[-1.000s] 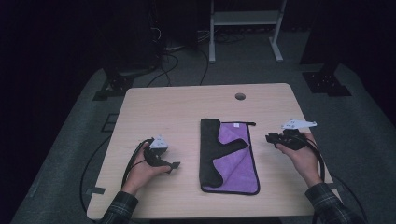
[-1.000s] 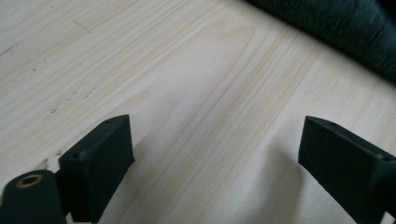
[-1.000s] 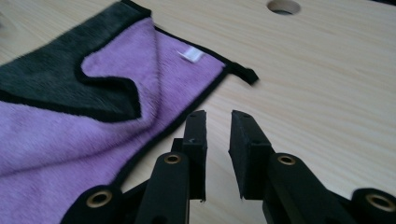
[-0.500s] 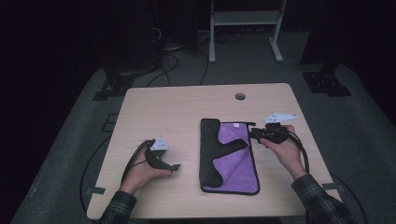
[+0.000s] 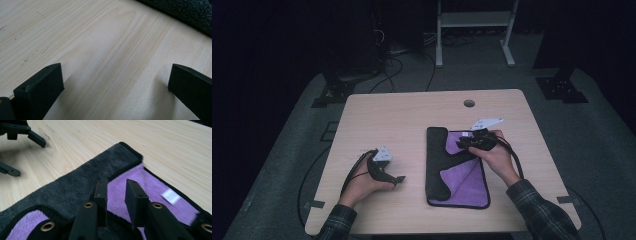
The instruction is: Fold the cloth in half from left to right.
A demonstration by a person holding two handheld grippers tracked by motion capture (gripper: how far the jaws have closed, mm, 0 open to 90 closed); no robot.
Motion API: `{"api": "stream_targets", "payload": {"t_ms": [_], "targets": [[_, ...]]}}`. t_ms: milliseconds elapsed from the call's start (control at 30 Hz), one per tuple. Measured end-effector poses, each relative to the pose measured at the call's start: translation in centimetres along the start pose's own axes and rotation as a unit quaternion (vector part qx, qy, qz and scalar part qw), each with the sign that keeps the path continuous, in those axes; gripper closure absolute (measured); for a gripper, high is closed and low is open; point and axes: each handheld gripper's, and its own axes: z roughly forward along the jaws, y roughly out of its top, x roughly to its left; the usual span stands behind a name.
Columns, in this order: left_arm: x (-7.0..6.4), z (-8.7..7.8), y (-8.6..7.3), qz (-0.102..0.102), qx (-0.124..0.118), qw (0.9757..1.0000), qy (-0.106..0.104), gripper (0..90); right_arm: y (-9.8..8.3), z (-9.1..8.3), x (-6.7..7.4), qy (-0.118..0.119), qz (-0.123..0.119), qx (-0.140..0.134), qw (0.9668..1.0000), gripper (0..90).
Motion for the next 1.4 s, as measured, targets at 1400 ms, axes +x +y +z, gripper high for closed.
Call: {"api": "stream_targets", "payload": {"t_ms": [1400], "targets": [[0.0, 0.0, 0.0, 0.001, 0.0, 1.0, 0.002, 0.0, 1.7, 1.3, -1.7, -0.036, 0.014, -0.019, 0.9991, 83.2]]}}
